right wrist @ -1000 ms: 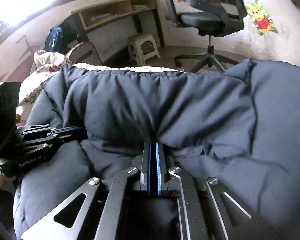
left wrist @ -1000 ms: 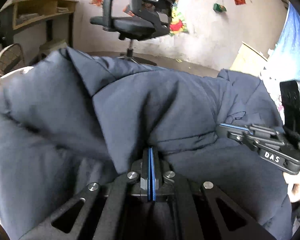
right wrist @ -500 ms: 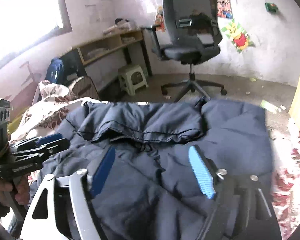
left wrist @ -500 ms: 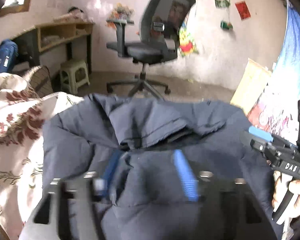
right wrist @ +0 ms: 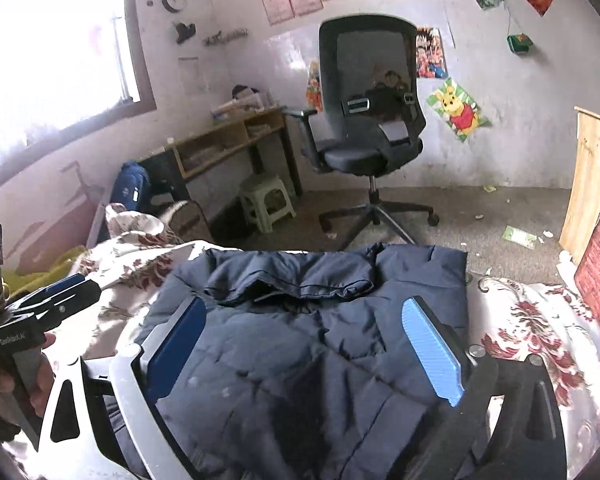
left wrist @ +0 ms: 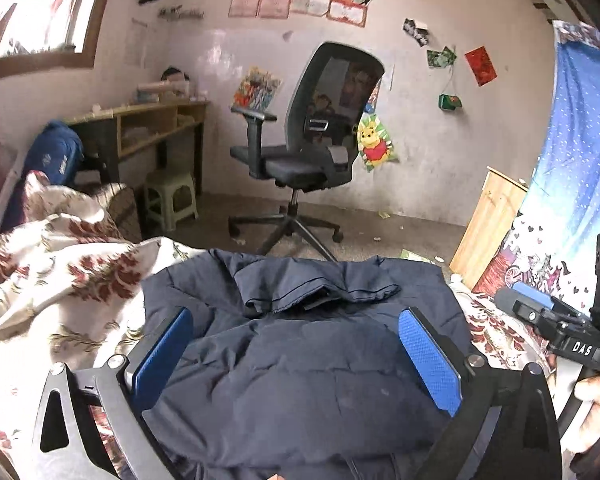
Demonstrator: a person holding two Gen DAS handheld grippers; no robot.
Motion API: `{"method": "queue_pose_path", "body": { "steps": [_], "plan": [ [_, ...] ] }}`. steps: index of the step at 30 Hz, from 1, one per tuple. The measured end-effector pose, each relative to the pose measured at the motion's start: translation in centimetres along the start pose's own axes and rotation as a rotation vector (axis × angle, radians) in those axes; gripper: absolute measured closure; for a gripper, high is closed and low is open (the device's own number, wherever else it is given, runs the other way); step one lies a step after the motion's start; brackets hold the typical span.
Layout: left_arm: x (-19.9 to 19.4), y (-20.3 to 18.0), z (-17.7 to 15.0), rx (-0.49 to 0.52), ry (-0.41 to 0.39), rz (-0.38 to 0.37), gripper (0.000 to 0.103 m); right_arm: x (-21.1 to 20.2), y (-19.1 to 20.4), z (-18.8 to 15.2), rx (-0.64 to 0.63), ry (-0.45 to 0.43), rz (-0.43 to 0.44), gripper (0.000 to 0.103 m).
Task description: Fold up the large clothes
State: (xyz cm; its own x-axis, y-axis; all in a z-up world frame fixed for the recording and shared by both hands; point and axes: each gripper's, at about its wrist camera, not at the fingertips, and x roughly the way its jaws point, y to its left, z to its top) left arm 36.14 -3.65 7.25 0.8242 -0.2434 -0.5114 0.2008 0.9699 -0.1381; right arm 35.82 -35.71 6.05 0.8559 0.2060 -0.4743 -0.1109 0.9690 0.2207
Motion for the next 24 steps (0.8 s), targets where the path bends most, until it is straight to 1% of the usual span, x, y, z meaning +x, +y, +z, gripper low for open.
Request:
{"method": "queue_pose_path", "body": {
  "steps": [4, 10, 15, 20, 24],
  "plan": [
    [-3.6, -0.8, -0.5, 0.030, -0.042, 0.018, 0.000, -3.5, 1.1, -0.2, -0.015, -0.033, 0.003, 0.004],
    [-8.7, -1.2, -0.9, 0.002, -0.086, 0.035, 0.000, -8.2, 2.6, -0.4, -0.050, -0.061, 0.009, 0.004],
    [-12.8, -1.9, -1.5, 0.019, -0.129, 0.062, 0.000, -12.6, 4.2, -0.9, -0.087, -0.086, 0.024, 0.004],
    [-16.5, -2.3, -3.0, 0.058, -0.147, 0.082, 0.000, -16.4, 5.1, -2.3, -0.087, -0.109, 0.039, 0.004],
    [-18.9, -2.8, -4.5, 0.089, -0.140, 0.103, 0.000, -18.2, 5.0, -3.5, -0.069, -0.103, 0.032, 0.003]
  ]
}}
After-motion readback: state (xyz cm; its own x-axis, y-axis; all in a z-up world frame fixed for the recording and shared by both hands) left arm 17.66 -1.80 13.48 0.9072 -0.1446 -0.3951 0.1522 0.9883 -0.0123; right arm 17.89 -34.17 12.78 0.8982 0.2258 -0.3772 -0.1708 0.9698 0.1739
